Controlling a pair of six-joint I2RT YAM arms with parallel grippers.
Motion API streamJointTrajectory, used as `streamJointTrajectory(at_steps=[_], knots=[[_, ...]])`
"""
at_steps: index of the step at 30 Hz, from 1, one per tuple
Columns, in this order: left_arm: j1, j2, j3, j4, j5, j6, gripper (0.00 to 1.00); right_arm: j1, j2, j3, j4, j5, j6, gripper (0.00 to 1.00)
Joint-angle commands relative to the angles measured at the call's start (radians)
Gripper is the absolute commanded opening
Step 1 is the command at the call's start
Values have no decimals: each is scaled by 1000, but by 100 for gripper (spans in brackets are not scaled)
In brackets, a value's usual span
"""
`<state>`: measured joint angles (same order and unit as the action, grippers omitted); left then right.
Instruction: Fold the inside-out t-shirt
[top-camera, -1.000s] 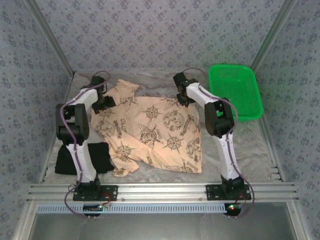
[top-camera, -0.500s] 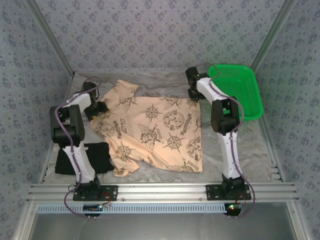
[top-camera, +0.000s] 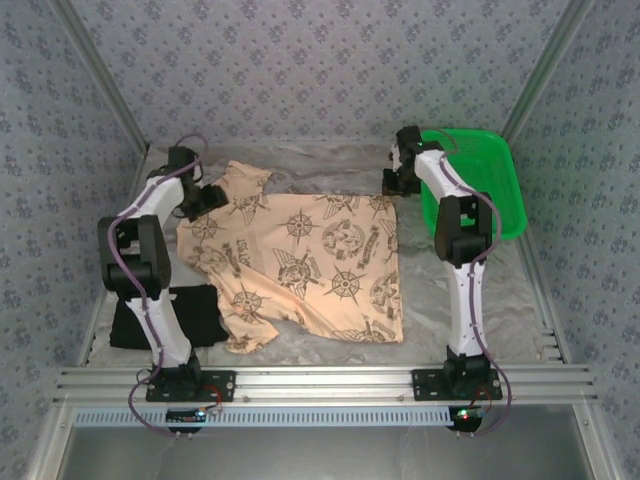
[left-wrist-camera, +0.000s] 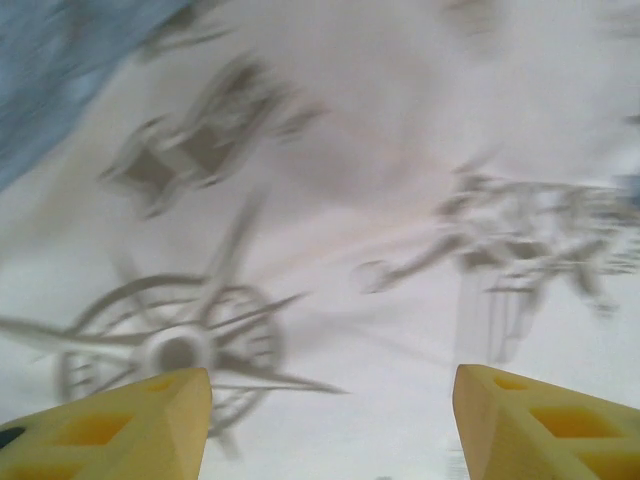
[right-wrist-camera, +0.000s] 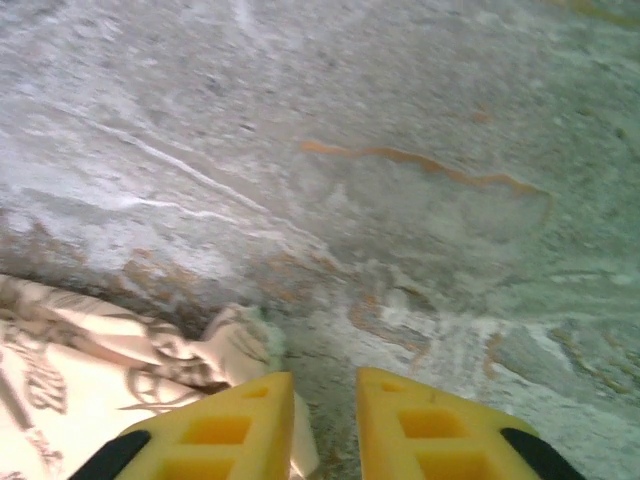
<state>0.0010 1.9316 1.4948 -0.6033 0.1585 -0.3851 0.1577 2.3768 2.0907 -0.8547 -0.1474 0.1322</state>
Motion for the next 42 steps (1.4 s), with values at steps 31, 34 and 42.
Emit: streamJointTrajectory(at_steps=[31, 34, 42], knots=[[-11, 242, 166, -53, 4, 51, 65, -30, 145, 282, -69, -309, -52, 0], [-8, 241, 128, -38, -1, 42, 65, -49, 116, 245, -27, -335, 109, 1], [29, 214, 16, 6, -15, -32, 63, -81, -91, -126, 354, -361, 568, 6]])
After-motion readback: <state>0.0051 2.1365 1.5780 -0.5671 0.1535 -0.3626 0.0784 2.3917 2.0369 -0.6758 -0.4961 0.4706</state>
